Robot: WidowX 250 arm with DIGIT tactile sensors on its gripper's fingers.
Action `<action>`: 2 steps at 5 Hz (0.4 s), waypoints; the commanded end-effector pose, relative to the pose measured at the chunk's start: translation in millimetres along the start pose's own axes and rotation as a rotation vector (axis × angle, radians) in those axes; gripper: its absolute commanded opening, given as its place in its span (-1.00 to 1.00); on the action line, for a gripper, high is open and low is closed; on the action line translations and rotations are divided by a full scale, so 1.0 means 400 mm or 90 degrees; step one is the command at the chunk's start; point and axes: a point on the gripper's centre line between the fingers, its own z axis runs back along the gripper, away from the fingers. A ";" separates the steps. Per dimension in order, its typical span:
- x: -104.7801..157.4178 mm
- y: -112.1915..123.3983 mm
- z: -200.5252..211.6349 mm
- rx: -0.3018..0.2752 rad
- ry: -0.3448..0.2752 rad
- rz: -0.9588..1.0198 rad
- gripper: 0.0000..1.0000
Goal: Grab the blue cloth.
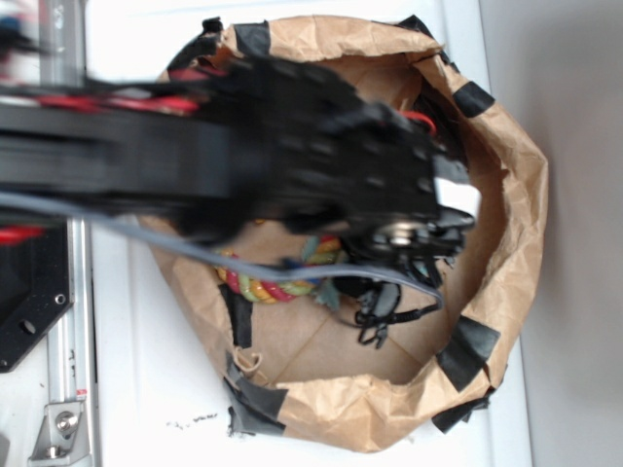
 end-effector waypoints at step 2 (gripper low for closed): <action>0.007 -0.010 0.312 0.002 0.022 0.012 -1.00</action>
